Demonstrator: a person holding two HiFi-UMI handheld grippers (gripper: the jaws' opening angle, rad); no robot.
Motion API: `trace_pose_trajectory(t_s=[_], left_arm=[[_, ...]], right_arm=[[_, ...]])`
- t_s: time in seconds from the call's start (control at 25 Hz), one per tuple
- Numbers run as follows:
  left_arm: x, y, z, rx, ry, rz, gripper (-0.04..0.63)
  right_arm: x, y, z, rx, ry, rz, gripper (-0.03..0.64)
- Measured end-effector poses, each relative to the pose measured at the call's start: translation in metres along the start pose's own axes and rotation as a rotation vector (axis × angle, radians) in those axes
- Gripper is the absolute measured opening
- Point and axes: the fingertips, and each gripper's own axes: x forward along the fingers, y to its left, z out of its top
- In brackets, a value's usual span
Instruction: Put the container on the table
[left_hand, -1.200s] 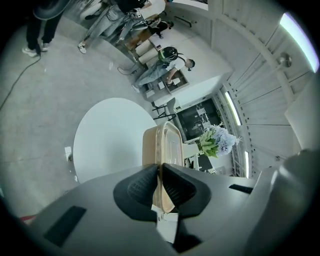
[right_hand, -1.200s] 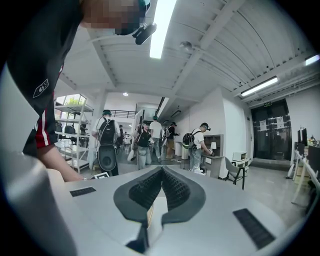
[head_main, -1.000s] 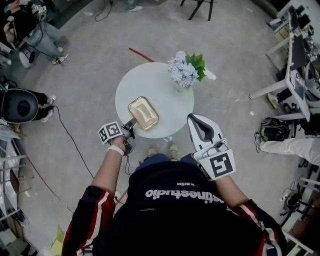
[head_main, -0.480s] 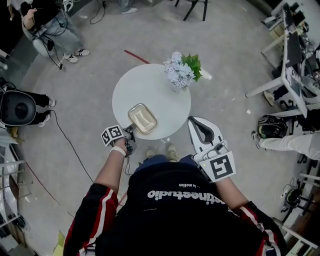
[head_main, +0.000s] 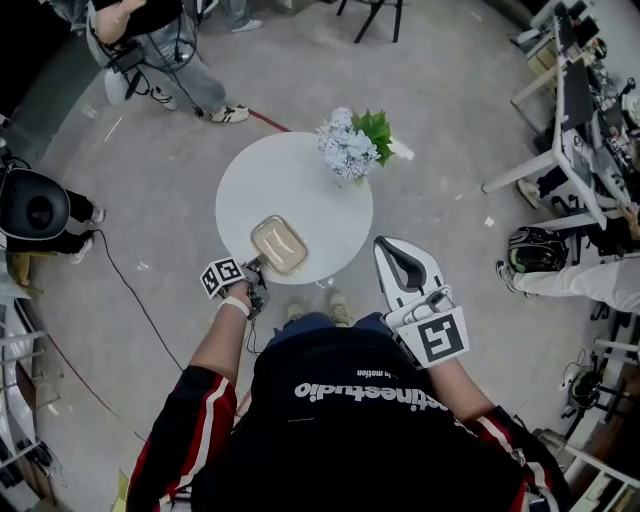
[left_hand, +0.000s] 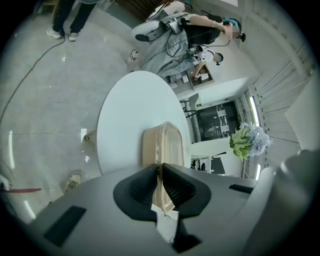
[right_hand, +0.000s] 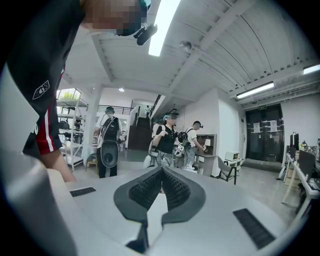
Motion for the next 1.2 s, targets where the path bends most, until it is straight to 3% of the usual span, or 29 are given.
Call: trace_pose_trajectory(t_s=[0.52,0.6,0.8,1.04,1.2], left_arm=[[-0.002,0.004,0.001,0.006,-0.015,0.015,0.065],[-0.002,0.003,0.002,0.014,-0.014,0.006,0.116],[-0.001,0.004,0.006,0.019,-0.020,0.015,0.132],[-0.015,0.011,0.010,0.034,-0.045,0.051,0.132],[-0.030,0.017,0.014,0.020,-0.066,0.054,0.132]], right_arm=[[0.002,0.003,0.014,0.030,-0.088,0.006,0.011],[0.002,0.003,0.009,0.021,-0.056,0.012,0.011],[0.003,0.000,-0.007,0.002,0.044,0.016,0.011],[0.007,0.003,0.007,0.022,-0.049,0.034,0.011],[0.009,0.005,0.006,0.014,-0.054,0.055,0.011]])
